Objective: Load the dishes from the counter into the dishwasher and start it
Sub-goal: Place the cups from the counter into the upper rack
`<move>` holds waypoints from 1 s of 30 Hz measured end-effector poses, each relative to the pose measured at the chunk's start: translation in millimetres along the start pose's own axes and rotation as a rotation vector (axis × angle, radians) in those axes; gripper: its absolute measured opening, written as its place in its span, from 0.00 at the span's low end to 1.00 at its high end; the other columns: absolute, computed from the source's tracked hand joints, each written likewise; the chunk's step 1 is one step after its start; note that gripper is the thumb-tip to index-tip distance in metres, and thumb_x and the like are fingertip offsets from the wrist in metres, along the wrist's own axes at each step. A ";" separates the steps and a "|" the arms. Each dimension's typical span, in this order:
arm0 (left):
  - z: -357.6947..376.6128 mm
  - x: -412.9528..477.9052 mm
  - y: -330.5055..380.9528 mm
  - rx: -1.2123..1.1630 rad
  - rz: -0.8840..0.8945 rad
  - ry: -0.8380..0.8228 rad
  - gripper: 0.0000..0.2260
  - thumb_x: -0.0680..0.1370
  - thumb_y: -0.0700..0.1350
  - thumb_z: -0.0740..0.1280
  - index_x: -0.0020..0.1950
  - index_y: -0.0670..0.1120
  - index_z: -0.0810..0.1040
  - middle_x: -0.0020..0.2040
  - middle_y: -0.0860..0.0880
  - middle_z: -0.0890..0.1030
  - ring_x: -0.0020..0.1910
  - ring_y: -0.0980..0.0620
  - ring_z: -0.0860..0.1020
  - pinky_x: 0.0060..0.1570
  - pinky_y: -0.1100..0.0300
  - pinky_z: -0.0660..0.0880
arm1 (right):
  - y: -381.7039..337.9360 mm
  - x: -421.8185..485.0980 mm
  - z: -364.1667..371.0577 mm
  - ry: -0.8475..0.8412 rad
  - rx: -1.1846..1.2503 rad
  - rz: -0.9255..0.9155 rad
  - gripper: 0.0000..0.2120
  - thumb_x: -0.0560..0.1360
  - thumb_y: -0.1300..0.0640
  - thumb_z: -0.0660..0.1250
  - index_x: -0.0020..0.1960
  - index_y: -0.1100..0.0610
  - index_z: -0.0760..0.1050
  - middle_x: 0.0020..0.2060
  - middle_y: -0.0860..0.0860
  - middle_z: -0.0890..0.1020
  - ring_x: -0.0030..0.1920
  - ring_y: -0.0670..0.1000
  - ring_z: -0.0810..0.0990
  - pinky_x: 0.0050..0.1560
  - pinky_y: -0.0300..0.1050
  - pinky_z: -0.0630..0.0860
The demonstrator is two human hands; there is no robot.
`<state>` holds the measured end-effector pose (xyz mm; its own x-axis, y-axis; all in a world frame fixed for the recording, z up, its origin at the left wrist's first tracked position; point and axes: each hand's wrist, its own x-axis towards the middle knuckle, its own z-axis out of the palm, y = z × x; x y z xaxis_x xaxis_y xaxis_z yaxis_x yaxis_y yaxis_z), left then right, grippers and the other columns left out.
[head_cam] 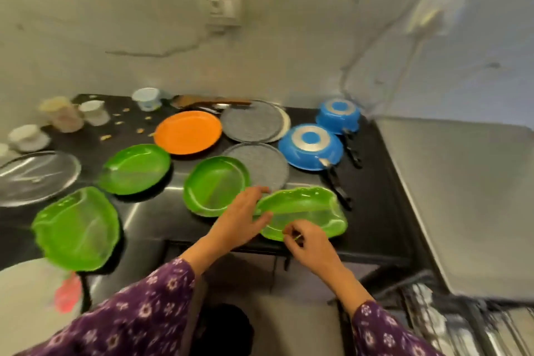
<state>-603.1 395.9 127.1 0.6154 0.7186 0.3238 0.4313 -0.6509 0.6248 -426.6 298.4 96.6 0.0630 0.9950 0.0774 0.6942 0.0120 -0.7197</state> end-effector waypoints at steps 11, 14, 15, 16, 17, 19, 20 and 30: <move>-191.3 -46.4 -139.9 0.198 -0.450 0.358 0.20 0.73 0.41 0.71 0.63 0.39 0.72 0.60 0.42 0.76 0.60 0.44 0.74 0.60 0.58 0.67 | -167.8 179.5 154.4 -0.387 -0.148 -0.220 0.15 0.73 0.60 0.69 0.58 0.64 0.76 0.55 0.59 0.80 0.57 0.56 0.77 0.56 0.43 0.70; -223.1 -50.6 -170.4 0.235 -0.518 0.389 0.21 0.73 0.42 0.71 0.63 0.40 0.72 0.59 0.42 0.76 0.59 0.44 0.74 0.60 0.55 0.68 | -187.5 207.6 186.8 -0.554 -0.321 -0.191 0.20 0.72 0.55 0.71 0.60 0.63 0.74 0.58 0.58 0.78 0.60 0.57 0.75 0.56 0.45 0.69; -230.7 -50.5 -179.0 0.244 -0.536 0.393 0.20 0.73 0.43 0.71 0.63 0.40 0.72 0.58 0.43 0.75 0.58 0.45 0.74 0.59 0.56 0.67 | -191.1 212.7 191.9 -0.583 -0.382 -0.168 0.20 0.71 0.54 0.72 0.58 0.63 0.74 0.56 0.59 0.78 0.59 0.57 0.75 0.53 0.45 0.70; -238.7 -48.9 -188.5 0.253 -0.554 0.396 0.20 0.73 0.43 0.71 0.63 0.41 0.72 0.59 0.43 0.75 0.59 0.45 0.74 0.59 0.58 0.66 | -193.3 218.7 197.8 -0.607 -0.435 -0.135 0.21 0.70 0.53 0.73 0.57 0.64 0.74 0.55 0.59 0.78 0.58 0.58 0.76 0.51 0.45 0.72; -245.5 -46.5 -196.9 0.256 -0.573 0.399 0.20 0.74 0.44 0.71 0.64 0.41 0.71 0.59 0.44 0.75 0.59 0.46 0.73 0.58 0.60 0.65 | -194.2 223.6 202.5 -0.632 -0.487 -0.096 0.22 0.69 0.53 0.74 0.56 0.64 0.74 0.55 0.59 0.78 0.57 0.58 0.77 0.50 0.46 0.73; -256.3 -39.1 -212.2 0.243 -0.617 0.400 0.21 0.74 0.44 0.70 0.65 0.42 0.70 0.61 0.44 0.74 0.60 0.47 0.72 0.57 0.63 0.64 | -195.3 230.7 210.6 -0.667 -0.570 -0.042 0.24 0.67 0.51 0.76 0.55 0.63 0.74 0.55 0.59 0.79 0.56 0.58 0.78 0.50 0.46 0.74; -259.6 -34.8 -218.7 0.234 -0.636 0.400 0.21 0.75 0.44 0.70 0.65 0.42 0.70 0.61 0.44 0.74 0.60 0.47 0.72 0.57 0.62 0.64 | -195.7 232.4 213.9 -0.666 -0.603 -0.023 0.24 0.66 0.51 0.76 0.56 0.63 0.74 0.55 0.59 0.79 0.57 0.59 0.77 0.52 0.47 0.74; -282.6 40.4 -303.5 0.181 -0.785 0.333 0.24 0.74 0.46 0.68 0.67 0.43 0.67 0.63 0.42 0.71 0.62 0.45 0.71 0.60 0.53 0.68 | -204.5 249.8 233.5 -0.808 -0.864 -0.172 0.18 0.74 0.56 0.69 0.58 0.66 0.73 0.55 0.61 0.77 0.56 0.62 0.75 0.53 0.44 0.70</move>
<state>-895.6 691.7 151.3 -0.1163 0.9917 0.0552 0.7658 0.0541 0.6409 -720.3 567.6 102.0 -0.3326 0.7652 -0.5513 0.9212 0.3888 -0.0161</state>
